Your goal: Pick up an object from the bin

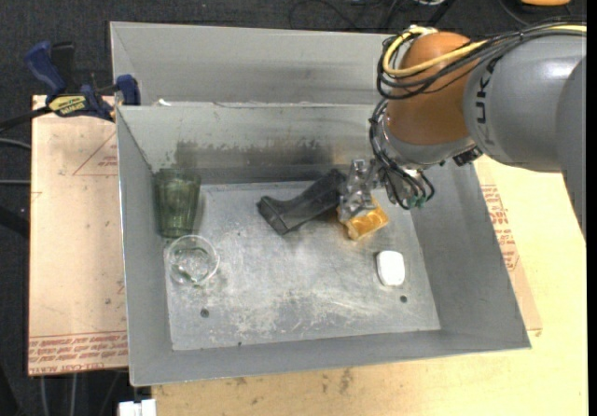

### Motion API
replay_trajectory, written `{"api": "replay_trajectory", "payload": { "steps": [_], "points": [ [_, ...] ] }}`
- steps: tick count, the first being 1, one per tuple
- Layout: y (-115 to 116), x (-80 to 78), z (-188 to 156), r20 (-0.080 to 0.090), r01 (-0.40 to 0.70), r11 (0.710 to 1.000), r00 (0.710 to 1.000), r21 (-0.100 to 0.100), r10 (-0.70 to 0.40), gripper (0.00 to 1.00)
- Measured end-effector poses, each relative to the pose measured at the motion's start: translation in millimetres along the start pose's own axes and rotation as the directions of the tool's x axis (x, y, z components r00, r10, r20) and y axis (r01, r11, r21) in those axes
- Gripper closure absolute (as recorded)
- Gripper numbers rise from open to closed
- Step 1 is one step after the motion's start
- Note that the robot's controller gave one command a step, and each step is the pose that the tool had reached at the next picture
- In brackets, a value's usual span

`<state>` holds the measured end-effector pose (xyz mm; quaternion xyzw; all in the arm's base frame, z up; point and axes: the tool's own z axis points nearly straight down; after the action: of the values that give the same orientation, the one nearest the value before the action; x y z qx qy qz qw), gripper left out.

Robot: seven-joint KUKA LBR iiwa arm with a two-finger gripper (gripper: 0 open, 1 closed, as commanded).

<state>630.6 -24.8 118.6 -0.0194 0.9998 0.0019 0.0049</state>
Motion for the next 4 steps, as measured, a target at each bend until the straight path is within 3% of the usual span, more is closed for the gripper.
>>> {"api": "replay_trajectory", "payload": {
  "steps": [1,2,3,4],
  "points": [
    [-1.3,6.6,4.6,-0.031,0.001,1.000,1.000,0.002,-0.001,0.00],
    [-1.2,1.3,2.0,-0.004,0.000,1.000,1.000,0.002,0.000,1.00],
    [-1.7,7.5,5.7,-0.034,0.001,1.000,0.999,0.002,-0.001,0.00],
    [-1.8,7.5,5.7,-0.034,0.001,1.000,0.999,0.002,-0.001,0.00]
  ]
}}
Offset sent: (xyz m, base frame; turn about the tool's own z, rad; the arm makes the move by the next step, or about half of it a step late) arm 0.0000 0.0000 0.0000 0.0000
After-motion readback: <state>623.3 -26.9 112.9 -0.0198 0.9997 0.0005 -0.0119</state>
